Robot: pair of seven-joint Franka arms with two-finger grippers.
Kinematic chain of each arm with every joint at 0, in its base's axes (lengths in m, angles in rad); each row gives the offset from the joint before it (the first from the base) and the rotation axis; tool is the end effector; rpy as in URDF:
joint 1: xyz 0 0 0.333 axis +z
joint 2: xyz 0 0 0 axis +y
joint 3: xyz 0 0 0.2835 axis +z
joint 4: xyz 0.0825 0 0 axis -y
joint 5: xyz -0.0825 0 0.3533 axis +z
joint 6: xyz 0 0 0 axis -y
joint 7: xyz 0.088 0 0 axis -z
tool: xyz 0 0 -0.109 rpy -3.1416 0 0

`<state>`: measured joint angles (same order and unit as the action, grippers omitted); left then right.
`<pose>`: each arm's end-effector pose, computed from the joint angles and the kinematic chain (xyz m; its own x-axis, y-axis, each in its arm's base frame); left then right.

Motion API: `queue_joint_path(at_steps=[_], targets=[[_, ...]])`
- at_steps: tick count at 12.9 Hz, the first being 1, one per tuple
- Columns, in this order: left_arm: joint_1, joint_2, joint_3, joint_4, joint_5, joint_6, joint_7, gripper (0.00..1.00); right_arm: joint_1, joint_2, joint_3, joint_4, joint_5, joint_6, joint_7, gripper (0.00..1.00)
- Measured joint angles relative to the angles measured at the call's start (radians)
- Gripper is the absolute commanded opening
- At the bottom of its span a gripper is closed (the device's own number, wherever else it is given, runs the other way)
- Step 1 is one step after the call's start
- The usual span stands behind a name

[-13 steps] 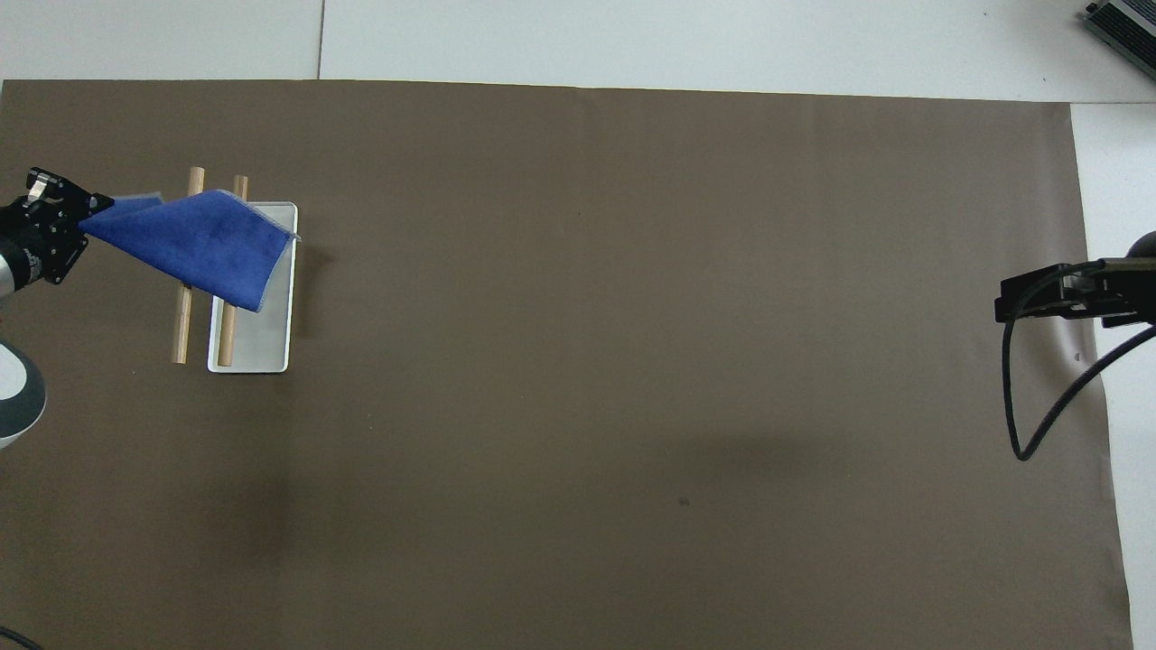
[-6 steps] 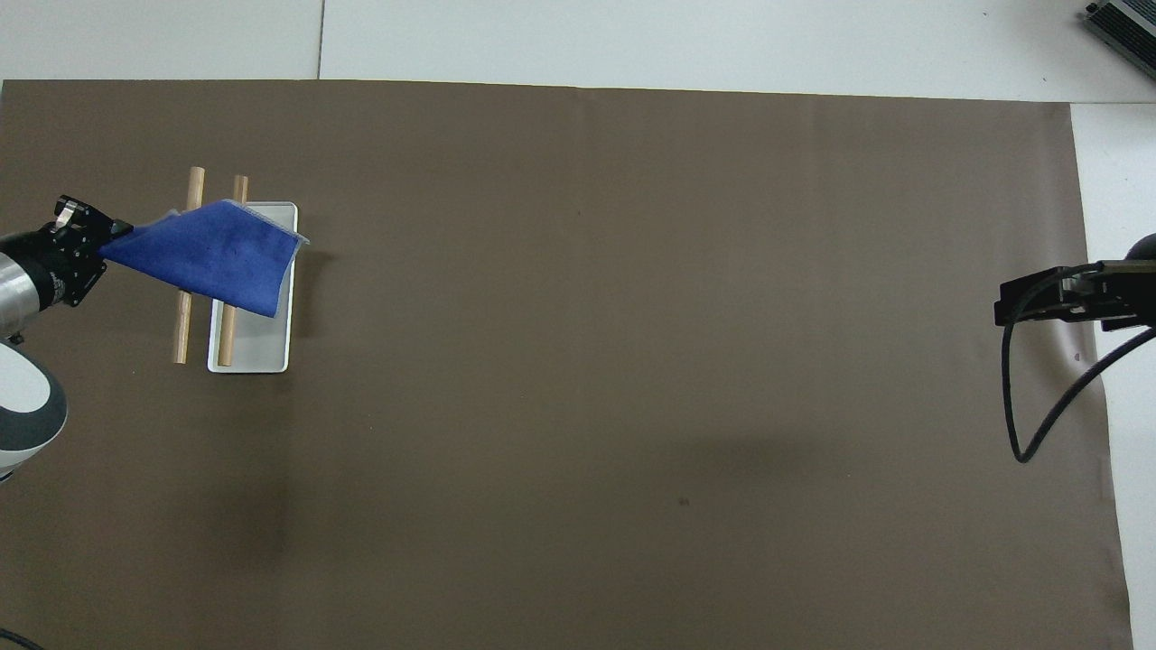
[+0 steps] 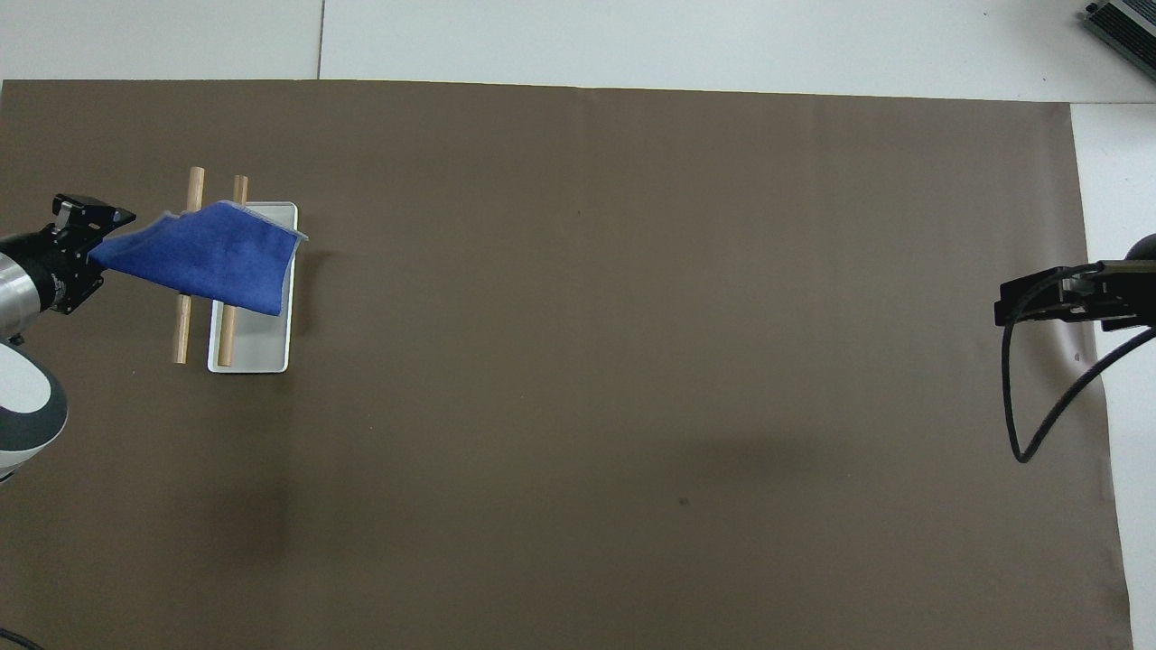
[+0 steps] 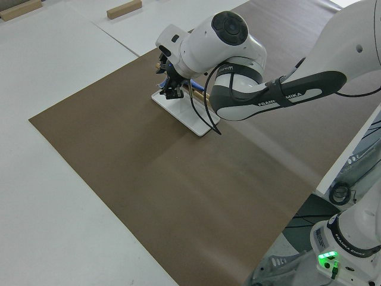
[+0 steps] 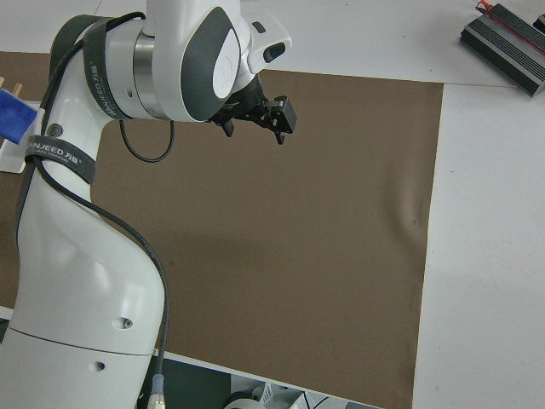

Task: Right arm passes towel to left arm to hang
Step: 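Lower the towel over the sticks and open the left gripper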

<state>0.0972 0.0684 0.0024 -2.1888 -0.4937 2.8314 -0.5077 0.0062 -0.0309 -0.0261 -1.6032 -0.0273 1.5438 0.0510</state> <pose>0.5514 0.0792 0.4017 0.4404 0.8705 0.2197 0.6872 -0.4843 0.5415 0.5118 -0.0134 0.5895 0.9971 -0.0715 -0.0271 -0.0708 -0.9971 0.0279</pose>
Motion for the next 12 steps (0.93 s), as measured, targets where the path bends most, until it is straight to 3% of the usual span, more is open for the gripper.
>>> queue_joint_path(at_steps=[6, 8, 10, 12], targets=[[0.001, 0.000, 0.032, -0.004, 0.000, -0.005, 0.035, 0.91, 0.000, 0.000, 0.000, 0.000, 0.000, 0.000, 0.000, 1.00], [0.001, -0.002, 0.049, -0.004, 0.003, -0.037, 0.116, 0.86, 0.000, 0.000, 0.000, 0.000, 0.000, 0.000, 0.000, 1.00], [0.001, -0.007, 0.050, 0.003, 0.087, -0.097, 0.163, 0.85, 0.000, 0.000, 0.000, 0.000, 0.000, 0.000, 0.000, 1.00], [0.001, -0.010, 0.050, 0.063, 0.227, -0.252, 0.164, 0.85, 0.000, 0.000, 0.000, 0.000, 0.000, 0.000, 0.000, 1.00]])
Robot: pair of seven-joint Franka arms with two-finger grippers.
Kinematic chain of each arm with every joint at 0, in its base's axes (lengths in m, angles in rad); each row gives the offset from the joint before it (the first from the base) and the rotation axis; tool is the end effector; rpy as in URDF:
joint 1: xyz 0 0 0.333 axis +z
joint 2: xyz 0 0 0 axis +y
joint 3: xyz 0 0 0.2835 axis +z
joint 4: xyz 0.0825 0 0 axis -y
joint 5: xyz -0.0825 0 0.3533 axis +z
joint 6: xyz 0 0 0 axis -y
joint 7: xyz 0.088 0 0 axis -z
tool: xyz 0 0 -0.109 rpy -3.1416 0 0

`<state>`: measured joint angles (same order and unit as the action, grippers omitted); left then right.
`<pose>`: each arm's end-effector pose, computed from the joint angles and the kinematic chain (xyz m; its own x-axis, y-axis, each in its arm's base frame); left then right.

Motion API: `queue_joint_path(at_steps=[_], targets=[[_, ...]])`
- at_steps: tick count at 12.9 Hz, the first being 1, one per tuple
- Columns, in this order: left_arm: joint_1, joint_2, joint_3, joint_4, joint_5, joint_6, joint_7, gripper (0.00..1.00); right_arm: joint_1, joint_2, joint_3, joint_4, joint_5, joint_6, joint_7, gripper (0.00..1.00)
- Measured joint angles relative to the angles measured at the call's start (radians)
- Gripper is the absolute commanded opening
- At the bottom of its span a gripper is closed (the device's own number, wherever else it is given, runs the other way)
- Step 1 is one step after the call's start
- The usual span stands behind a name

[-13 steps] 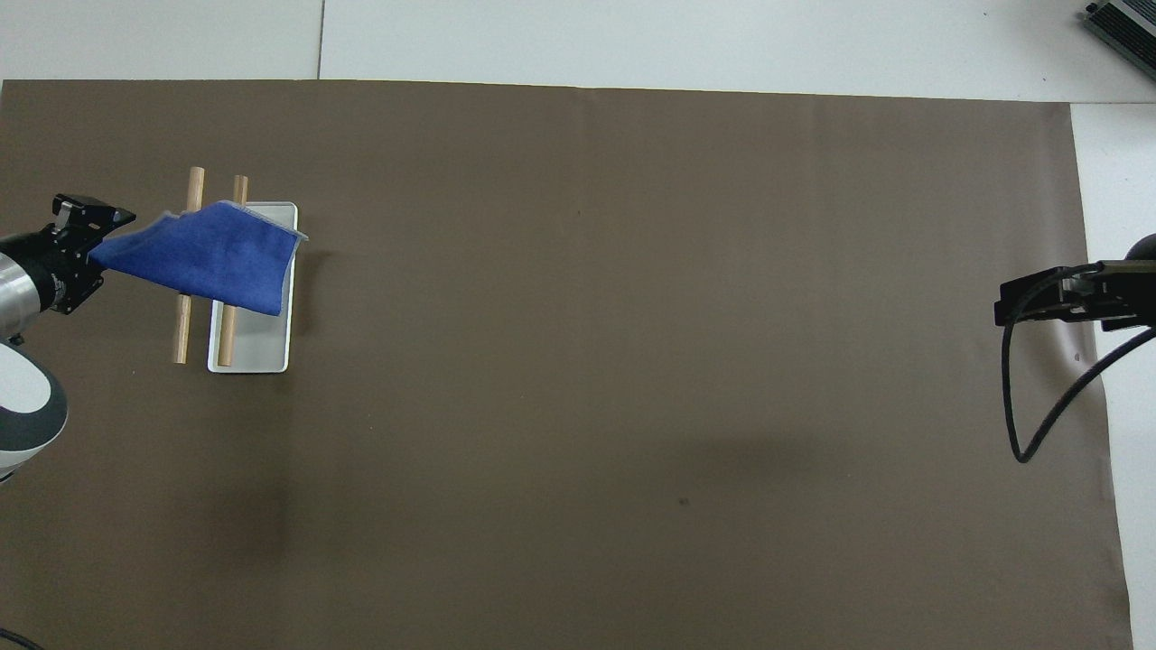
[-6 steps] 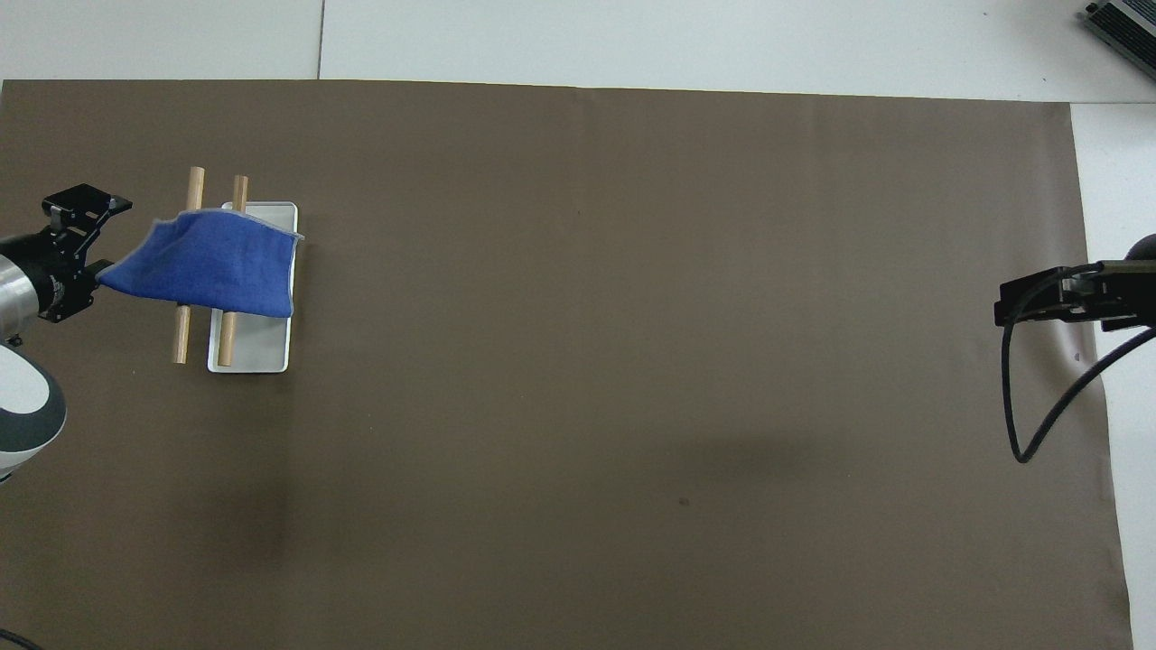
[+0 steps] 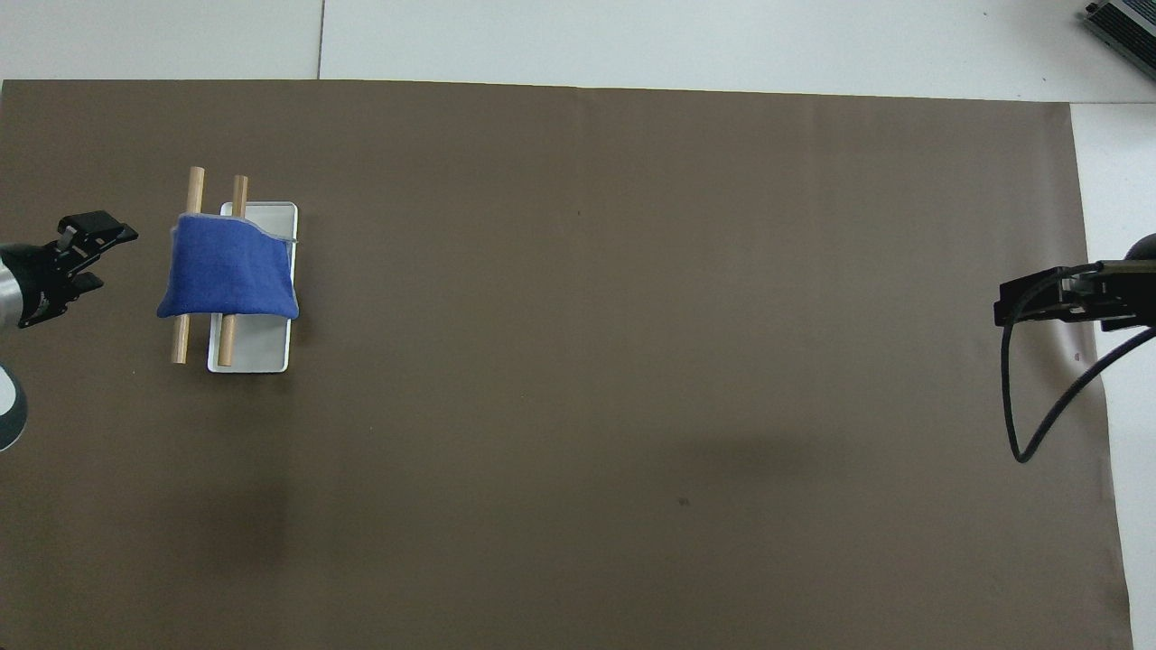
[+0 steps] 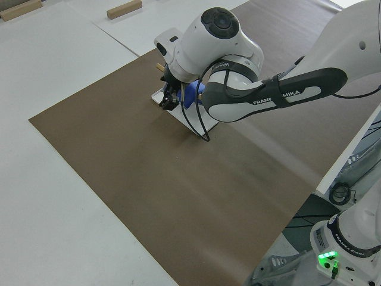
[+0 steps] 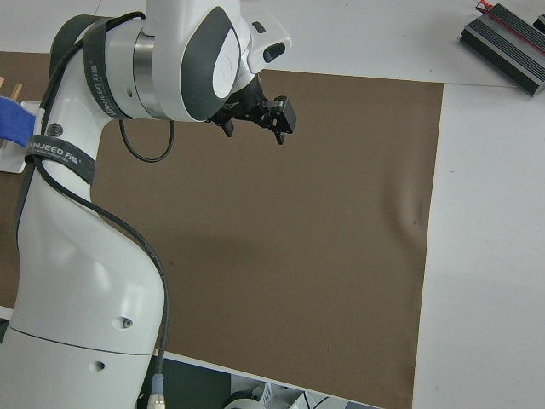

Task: Right arm passes towel to left arm to hang

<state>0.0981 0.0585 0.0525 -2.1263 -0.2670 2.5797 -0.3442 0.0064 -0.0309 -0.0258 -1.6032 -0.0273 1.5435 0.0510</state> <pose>0.5511 0.0877 0.4079 0.7121 0.6489 0.2680 0.5686 -0.7569 0.3220 0.5118 -0.0132 0.5894 0.9971 -0.0710 -0.0274 -0.0703 -0.9971 0.0279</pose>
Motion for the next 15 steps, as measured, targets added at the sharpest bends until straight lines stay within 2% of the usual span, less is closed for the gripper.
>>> queue_joint_path(at_steps=[3, 8, 11, 14, 15], targets=[[0.000, 0.000, 0.000, 0.201, 0.134, -0.314, 0.002, 0.85, -0.001, 0.000, 0.000, 0.000, 0.000, 0.000, 0.000, 1.00], [0.000, -0.001, -0.046, 0.499, 0.237, -0.754, 0.014, 0.86, -0.001, 0.000, 0.000, 0.000, 0.000, 0.000, 0.000, 1.00], [-0.002, -0.007, -0.141, 0.571, 0.323, -0.843, 0.016, 0.86, -0.001, 0.000, 0.000, 0.000, 0.000, 0.000, 0.000, 1.00], [-0.002, -0.009, -0.156, 0.574, 0.327, -0.851, 0.121, 0.88, -0.001, 0.000, 0.000, 0.000, 0.000, 0.000, 0.000, 1.00], [-0.001, -0.011, -0.160, 0.574, 0.327, -0.851, 0.151, 1.00, -0.001, 0.000, 0.000, 0.000, 0.000, 0.000, 0.000, 1.00]])
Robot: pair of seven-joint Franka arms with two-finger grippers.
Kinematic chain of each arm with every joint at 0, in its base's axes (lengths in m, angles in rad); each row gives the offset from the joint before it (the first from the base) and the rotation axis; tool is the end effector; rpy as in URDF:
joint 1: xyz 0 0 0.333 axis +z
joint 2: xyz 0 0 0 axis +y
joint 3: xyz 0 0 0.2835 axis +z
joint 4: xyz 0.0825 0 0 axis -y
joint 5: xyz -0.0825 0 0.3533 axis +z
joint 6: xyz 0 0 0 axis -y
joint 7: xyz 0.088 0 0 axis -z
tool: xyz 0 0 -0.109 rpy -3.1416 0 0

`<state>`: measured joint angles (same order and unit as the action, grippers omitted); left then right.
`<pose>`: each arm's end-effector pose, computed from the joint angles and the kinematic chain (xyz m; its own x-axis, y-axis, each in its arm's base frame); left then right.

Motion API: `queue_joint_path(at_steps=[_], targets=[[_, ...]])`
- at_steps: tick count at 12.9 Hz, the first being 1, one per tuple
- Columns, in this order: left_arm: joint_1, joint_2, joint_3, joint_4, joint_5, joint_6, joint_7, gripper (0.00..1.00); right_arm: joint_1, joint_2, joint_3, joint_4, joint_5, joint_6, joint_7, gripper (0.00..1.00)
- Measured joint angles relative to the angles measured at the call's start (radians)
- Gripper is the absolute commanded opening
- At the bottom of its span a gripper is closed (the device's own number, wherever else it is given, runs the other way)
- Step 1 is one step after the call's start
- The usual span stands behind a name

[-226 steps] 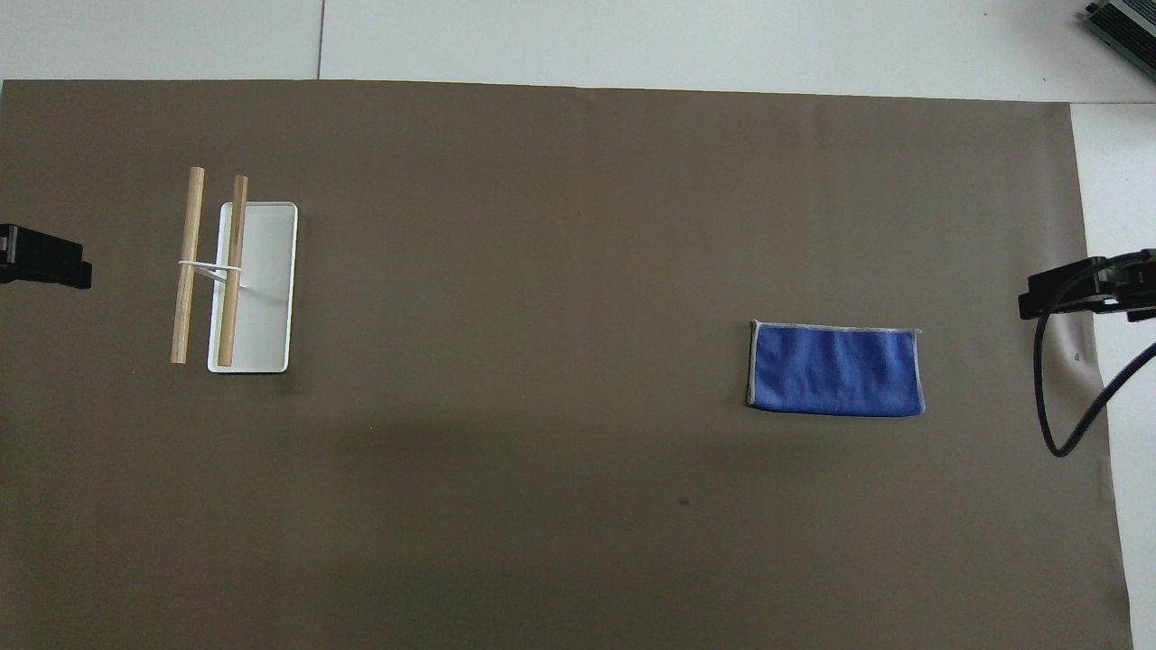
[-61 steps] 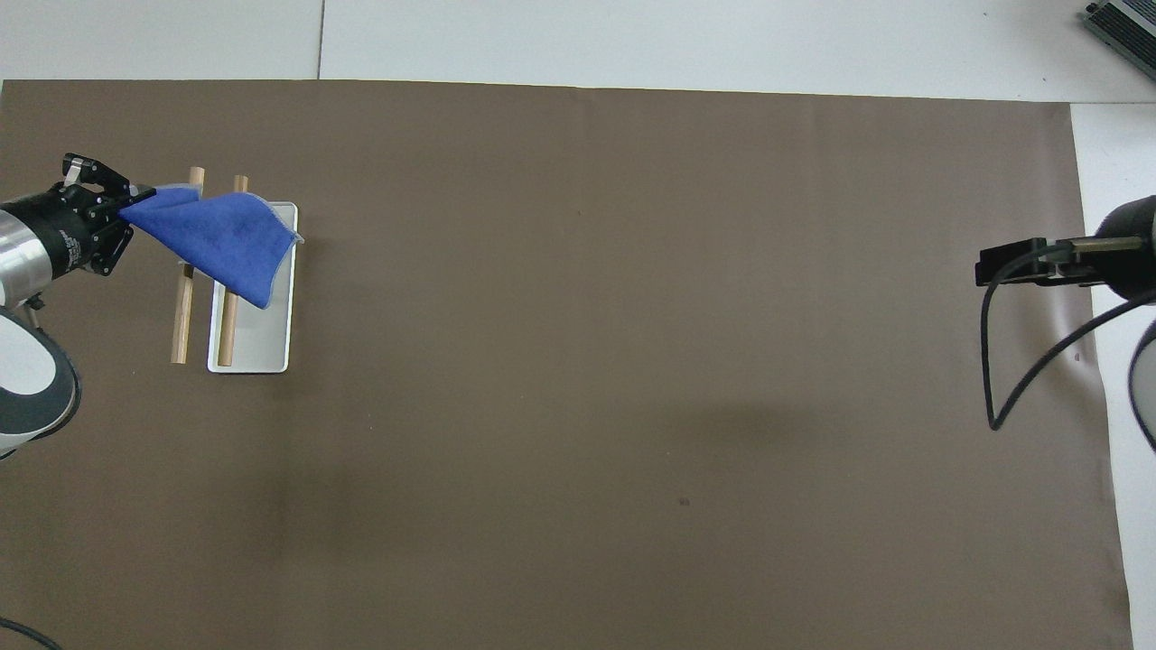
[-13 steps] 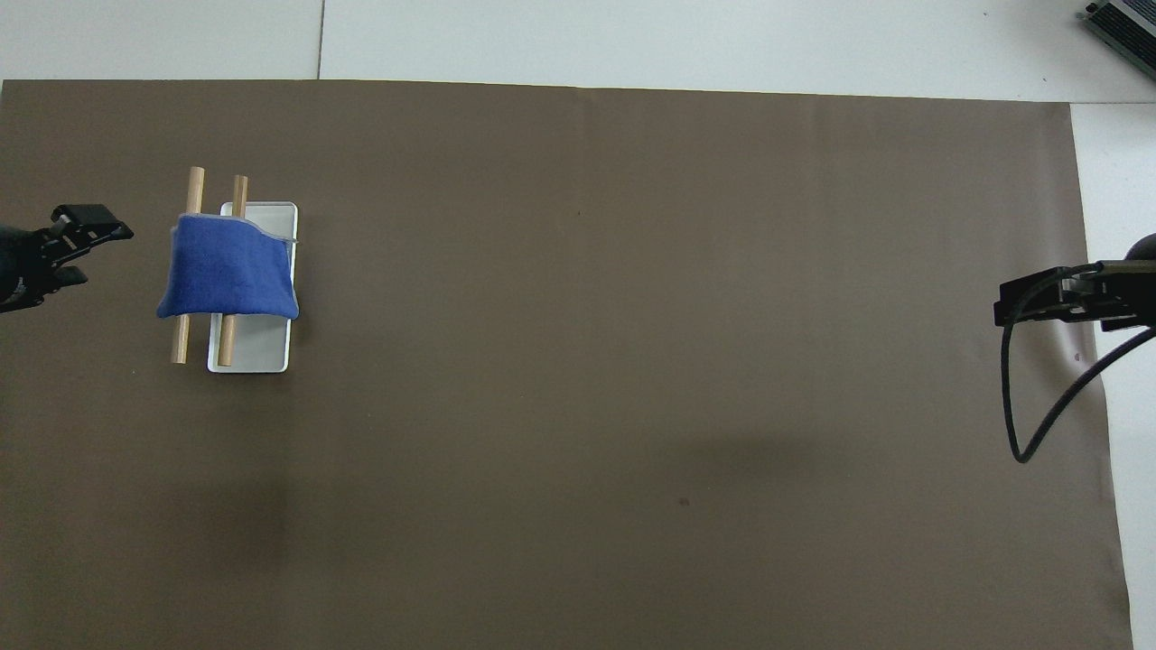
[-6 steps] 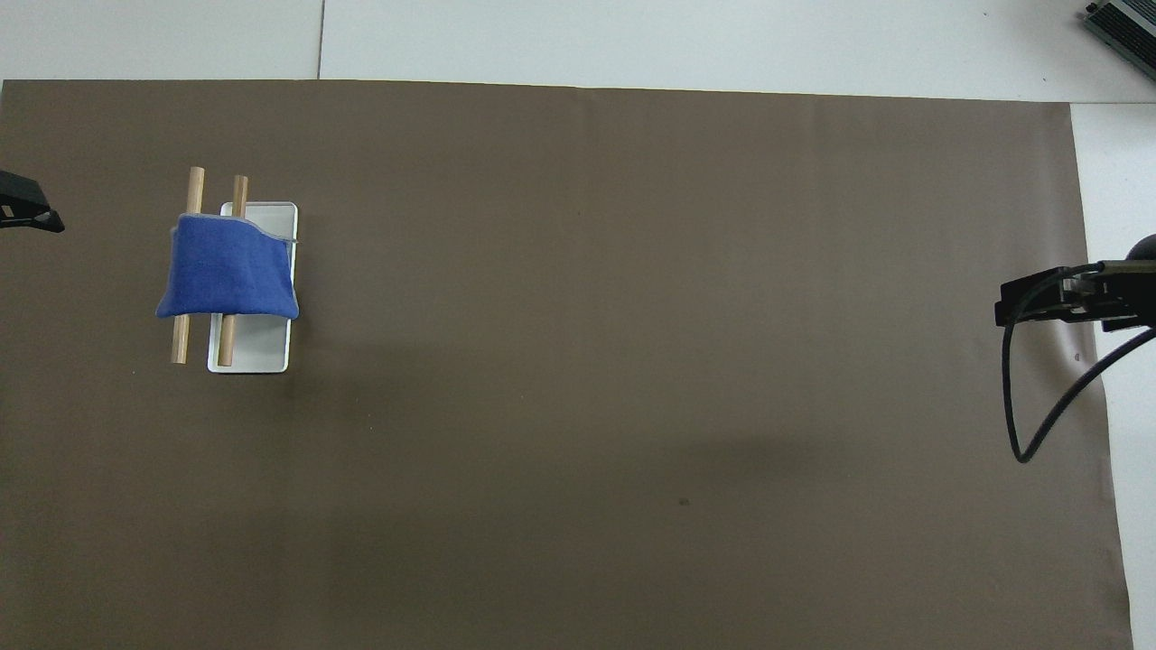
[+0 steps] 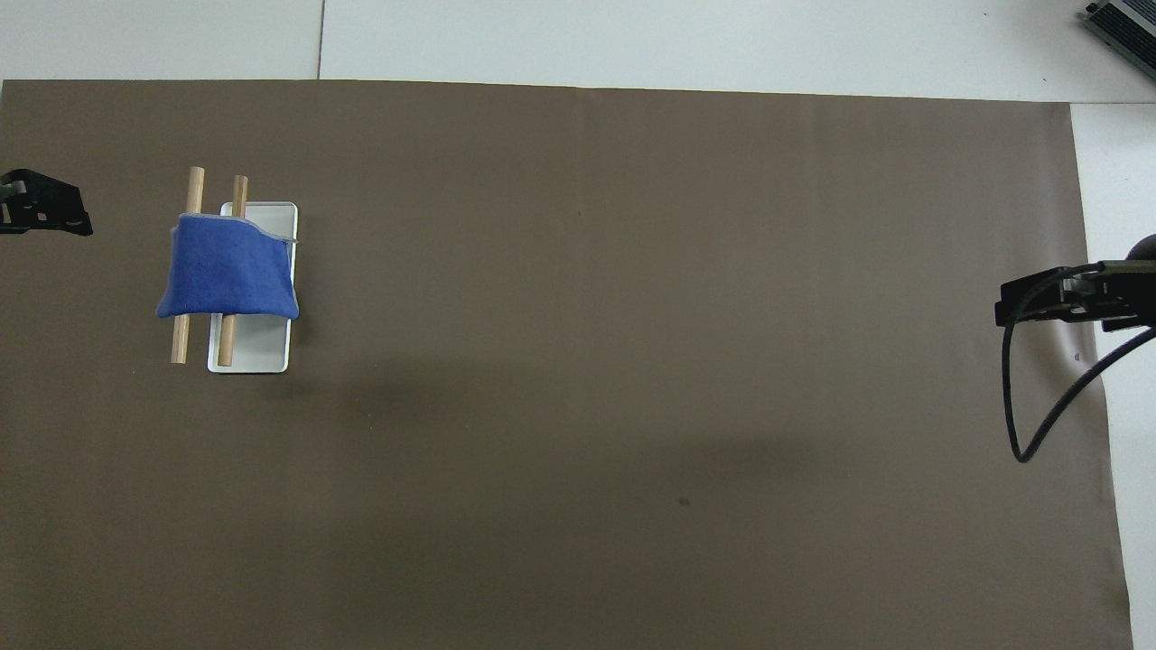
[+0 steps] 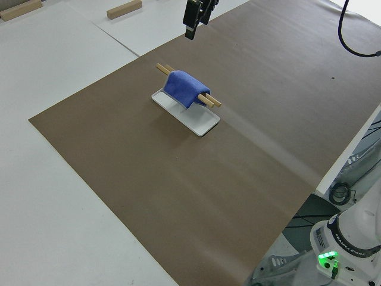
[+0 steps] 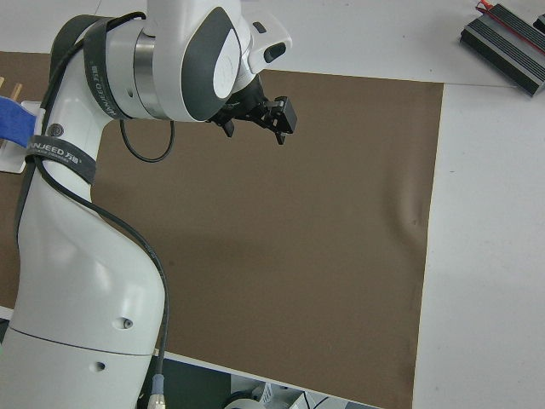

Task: Right arm passes towel to left arm to hang

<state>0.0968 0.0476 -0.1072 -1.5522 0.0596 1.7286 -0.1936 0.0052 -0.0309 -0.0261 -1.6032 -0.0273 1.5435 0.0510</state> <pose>0.5527 0.0012 0.5880 0.9753 0.1735 0.1366 0.1790 -0.9834 -0.0287 0.5118 -0.0139 0.5894 0.9970 -0.0725 -0.0274 -0.0718 -0.9970 0.0279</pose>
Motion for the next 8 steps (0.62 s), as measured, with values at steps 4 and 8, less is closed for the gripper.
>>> queue_joint_path(at_steps=[4, 8], targets=[[0.000, -0.015, -0.023, 0.000, 0.000, -0.001, 0.016, 1.00, 0.000, 0.000, 0.000, 0.000, 0.000, 0.000, 0.000, 1.00], [0.000, -0.030, -0.043, 0.000, 0.000, -0.001, 0.019, 1.00, 0.000, 0.000, 0.000, 0.000, 0.000, 0.000, 0.000, 1.00]])
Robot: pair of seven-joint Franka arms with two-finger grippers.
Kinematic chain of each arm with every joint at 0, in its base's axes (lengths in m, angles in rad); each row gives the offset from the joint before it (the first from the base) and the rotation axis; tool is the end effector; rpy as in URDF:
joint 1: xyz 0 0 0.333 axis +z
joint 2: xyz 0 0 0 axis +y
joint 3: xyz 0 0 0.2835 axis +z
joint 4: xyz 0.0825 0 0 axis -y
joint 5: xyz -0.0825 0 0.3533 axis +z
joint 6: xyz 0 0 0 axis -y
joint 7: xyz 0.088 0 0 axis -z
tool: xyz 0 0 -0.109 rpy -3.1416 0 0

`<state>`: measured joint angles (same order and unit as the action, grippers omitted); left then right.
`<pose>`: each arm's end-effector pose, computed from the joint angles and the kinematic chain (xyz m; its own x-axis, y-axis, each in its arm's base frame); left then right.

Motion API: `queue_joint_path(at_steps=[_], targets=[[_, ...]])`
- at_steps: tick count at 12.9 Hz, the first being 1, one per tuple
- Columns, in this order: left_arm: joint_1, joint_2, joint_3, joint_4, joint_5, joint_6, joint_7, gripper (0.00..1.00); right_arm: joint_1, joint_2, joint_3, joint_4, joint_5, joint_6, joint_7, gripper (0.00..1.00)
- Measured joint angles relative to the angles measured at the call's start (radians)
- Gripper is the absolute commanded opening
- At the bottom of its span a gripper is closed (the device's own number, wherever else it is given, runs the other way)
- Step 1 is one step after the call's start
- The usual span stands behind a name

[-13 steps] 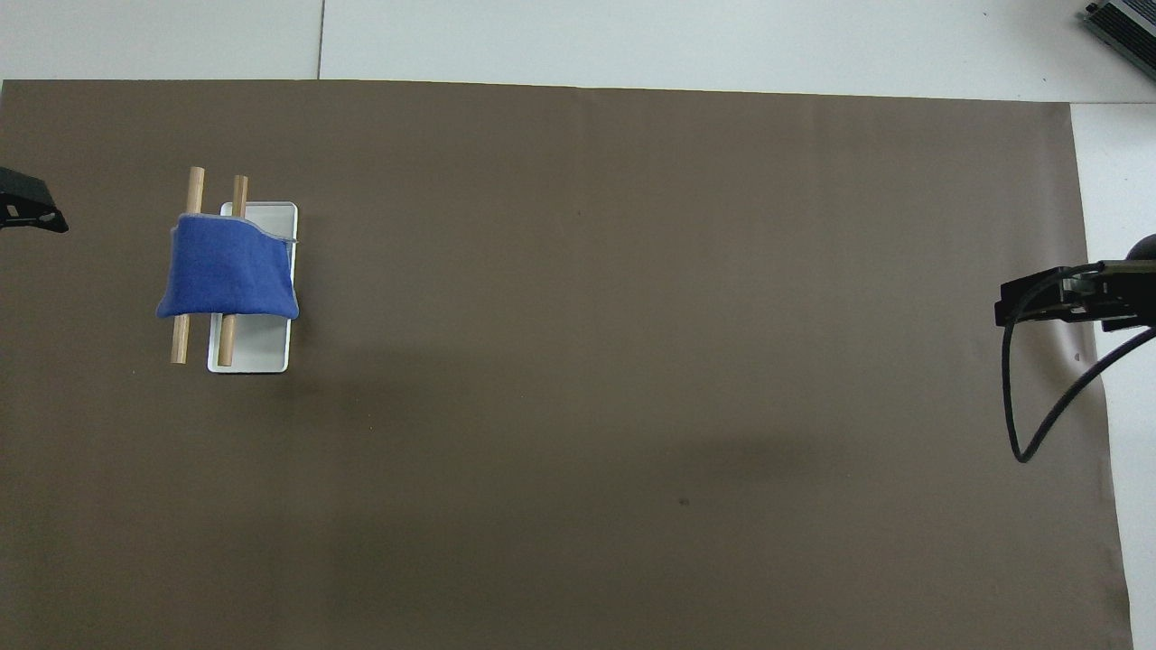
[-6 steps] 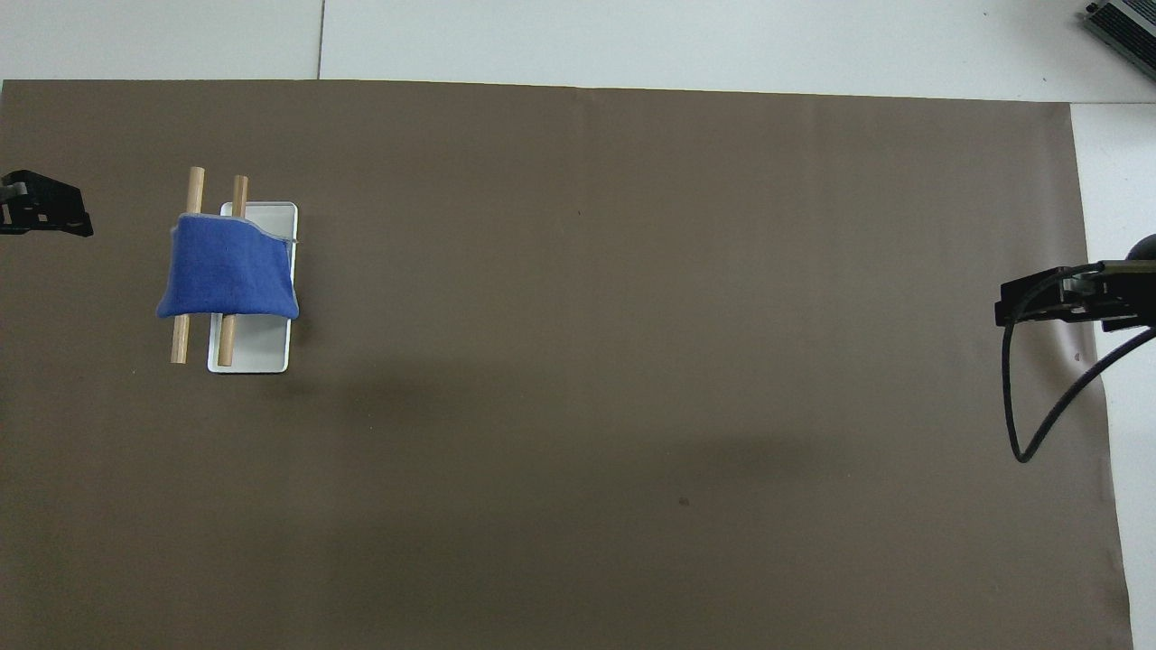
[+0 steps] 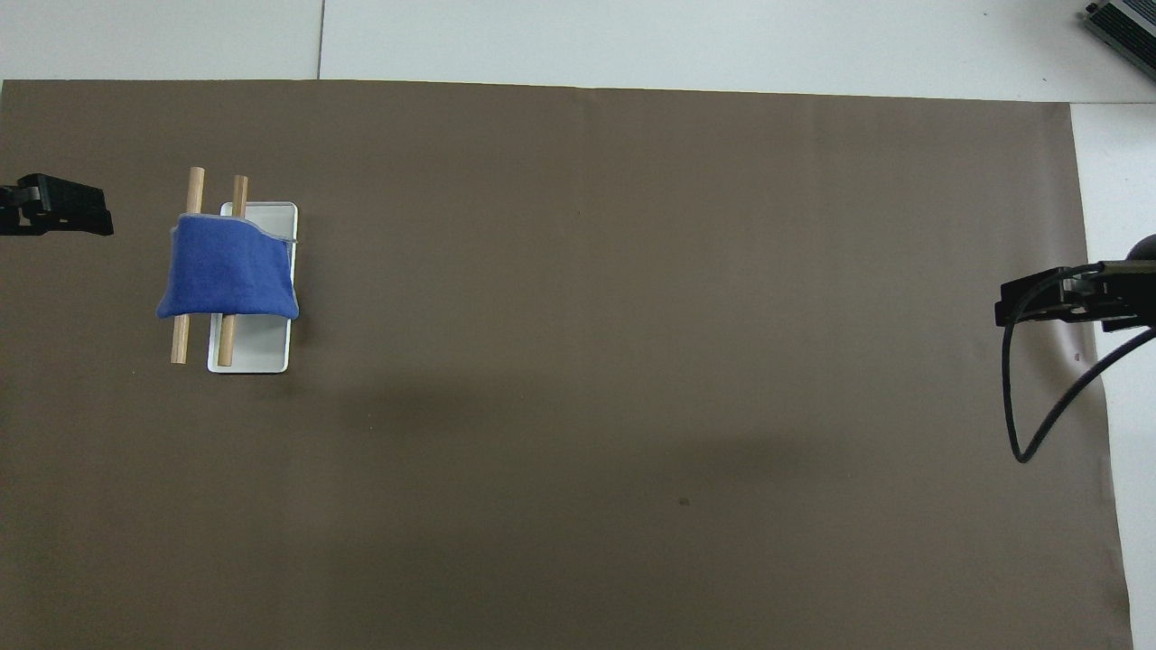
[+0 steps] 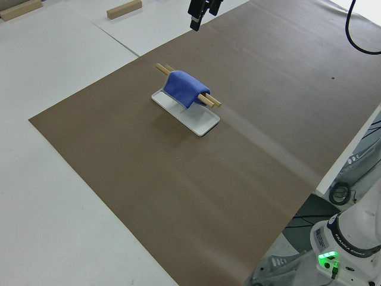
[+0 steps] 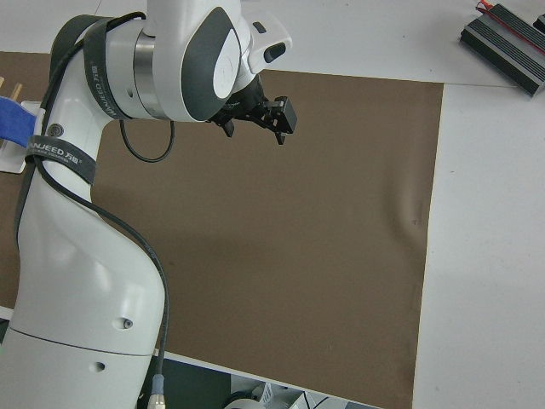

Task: Right arm passes towel to left arm to hang

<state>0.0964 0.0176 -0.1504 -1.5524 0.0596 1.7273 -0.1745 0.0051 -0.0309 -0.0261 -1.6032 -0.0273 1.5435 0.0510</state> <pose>0.5442 -0.0231 0.6042 0.9801 0.1119 0.1641 0.1181 -0.9926 -0.0289 0.5118 -0.0140 0.5894 0.9970 -0.0726 -0.0274 -0.0719 -0.9970 0.0279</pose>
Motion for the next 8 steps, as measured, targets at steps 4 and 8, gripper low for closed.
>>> queue_joint_path(at_steps=[4, 8], targets=[[0.000, 0.000, 0.000, -0.006, 0.000, 0.000, 0.040, 1.00, 0.000, 0.000, 0.000, 0.000, 0.000, 0.000, 0.000, 1.00], [0.000, -0.004, 0.000, -0.008, 0.000, -0.039, 0.078, 1.00, 0.000, 0.000, 0.000, 0.000, 0.000, 0.000, 0.000, 1.00]])
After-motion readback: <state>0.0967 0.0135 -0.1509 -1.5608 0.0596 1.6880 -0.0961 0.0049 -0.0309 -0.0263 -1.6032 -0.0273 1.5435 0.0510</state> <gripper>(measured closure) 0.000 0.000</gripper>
